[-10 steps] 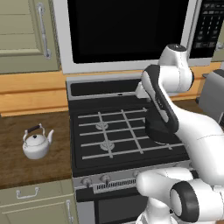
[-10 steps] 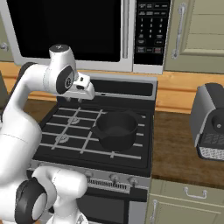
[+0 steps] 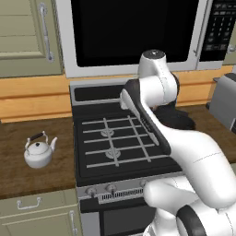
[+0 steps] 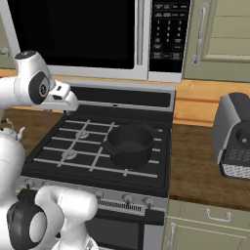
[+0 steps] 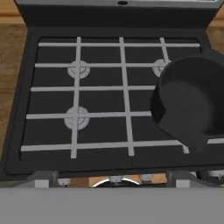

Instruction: Pick the kettle from the counter and place it on a stove burner. Then turn the burner on.

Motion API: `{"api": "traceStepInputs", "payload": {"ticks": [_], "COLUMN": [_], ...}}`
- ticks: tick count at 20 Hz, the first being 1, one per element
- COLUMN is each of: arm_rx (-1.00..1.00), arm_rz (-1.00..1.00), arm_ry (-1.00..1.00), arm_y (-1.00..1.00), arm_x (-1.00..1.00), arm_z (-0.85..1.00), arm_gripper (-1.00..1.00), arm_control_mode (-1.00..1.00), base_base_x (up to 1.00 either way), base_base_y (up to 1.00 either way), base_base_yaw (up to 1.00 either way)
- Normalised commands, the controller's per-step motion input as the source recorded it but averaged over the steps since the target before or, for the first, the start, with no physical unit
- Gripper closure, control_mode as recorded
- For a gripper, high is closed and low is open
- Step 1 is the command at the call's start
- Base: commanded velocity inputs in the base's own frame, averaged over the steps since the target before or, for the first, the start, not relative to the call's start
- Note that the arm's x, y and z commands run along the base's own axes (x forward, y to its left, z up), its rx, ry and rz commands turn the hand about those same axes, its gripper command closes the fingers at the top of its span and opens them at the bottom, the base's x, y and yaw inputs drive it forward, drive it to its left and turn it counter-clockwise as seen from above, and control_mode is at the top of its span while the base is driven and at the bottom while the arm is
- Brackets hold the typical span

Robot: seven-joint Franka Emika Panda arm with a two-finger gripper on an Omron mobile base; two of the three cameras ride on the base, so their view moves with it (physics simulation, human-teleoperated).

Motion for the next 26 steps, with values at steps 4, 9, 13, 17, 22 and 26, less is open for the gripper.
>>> {"api": "traceStepInputs", "payload": {"ticks": [4,9,13,17,22,26], "arm_rx": [-0.15,-0.17,-0.20,-0.15,-0.03,0.00], "arm_rz": [-0.04,-0.01,0.00,-0.01,-0.05,-0.10], "arm_ry": [-0.04,-0.08,-0.01,0.00,0.00,0.00], "arm_y": [1.00,1.00,1.00,1.00,1.00,1.00], "arm_x": [-0.34,-0.45,-0.24,-0.01,0.04,0.09], "arm_z": [0.00,-0.01,-0.19,-0.25,-0.22,-0.21], "arm_gripper": [-1.00,-1.00,-1.00,-1.00,-1.00,-1.00], "arm_control_mode": [-1.00,-1.00,-1.00,-1.00,-1.00,-1.00], "base_base_x": [0.00,0.00,0.00,0.00,0.00,0.00], "base_base_y": [0.00,0.00,0.00,0.00,0.00,0.00], "base_base_yaw": [0.00,0.00,0.00,0.00,0.00,0.00]}}
